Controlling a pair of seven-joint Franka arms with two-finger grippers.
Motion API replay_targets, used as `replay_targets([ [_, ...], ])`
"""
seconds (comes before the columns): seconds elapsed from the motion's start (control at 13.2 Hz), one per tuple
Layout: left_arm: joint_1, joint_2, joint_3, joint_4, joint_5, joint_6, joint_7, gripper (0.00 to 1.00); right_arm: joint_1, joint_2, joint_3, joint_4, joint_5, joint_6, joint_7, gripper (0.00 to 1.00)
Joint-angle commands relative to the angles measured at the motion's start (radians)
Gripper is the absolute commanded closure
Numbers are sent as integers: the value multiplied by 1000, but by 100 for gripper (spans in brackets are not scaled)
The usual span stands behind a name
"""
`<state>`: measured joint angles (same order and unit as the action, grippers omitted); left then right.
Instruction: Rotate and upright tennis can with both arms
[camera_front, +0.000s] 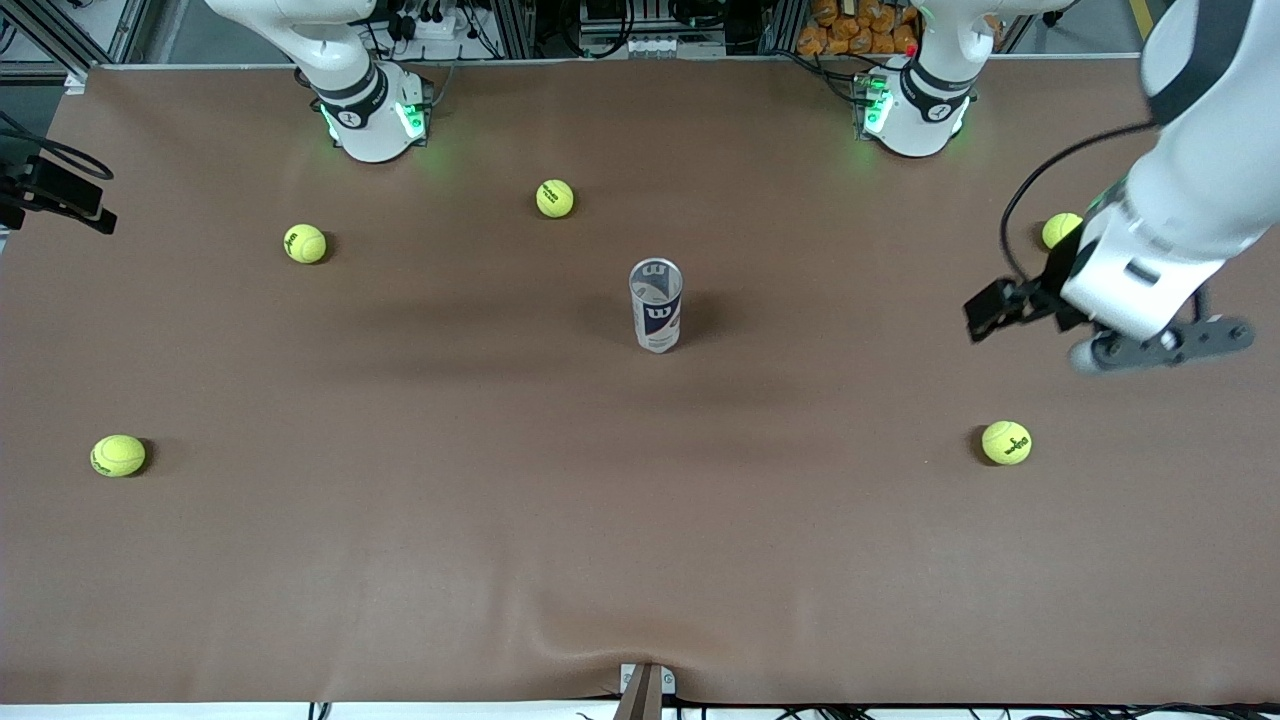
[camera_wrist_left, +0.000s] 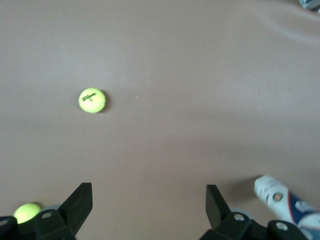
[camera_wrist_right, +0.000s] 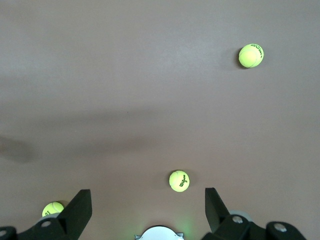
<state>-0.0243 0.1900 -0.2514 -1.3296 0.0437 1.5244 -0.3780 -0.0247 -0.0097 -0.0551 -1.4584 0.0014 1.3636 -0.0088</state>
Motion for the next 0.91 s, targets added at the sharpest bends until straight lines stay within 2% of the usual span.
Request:
replay_targets([
  [0.0, 4, -108, 21, -25, -1, -110, 27, 0, -29, -1, 15, 16, 6, -12, -16, 0],
  [0.23, 6, -188, 29, -34, -24, -170, 27, 0, -30, 1, 15, 16, 8, -11, -14, 0],
  [0.3, 6, -193, 37, -42, -24, -170, 31, 0, -31, 1, 15, 16, 9, -11, -14, 0],
  [0.53, 4, -214, 121, -66, -76, -170, 82, 0, -29, 1, 15, 16, 11, -8, -14, 0],
  [0.68, 4, -213, 129, -83, -76, -165, 100, 0, -31, 2, 15, 16, 20, -8, -14, 0],
  [0.83, 6, -213, 130, -126, -74, -107, 128, 0, -31, 2, 15, 16, 20, -6, -14, 0],
])
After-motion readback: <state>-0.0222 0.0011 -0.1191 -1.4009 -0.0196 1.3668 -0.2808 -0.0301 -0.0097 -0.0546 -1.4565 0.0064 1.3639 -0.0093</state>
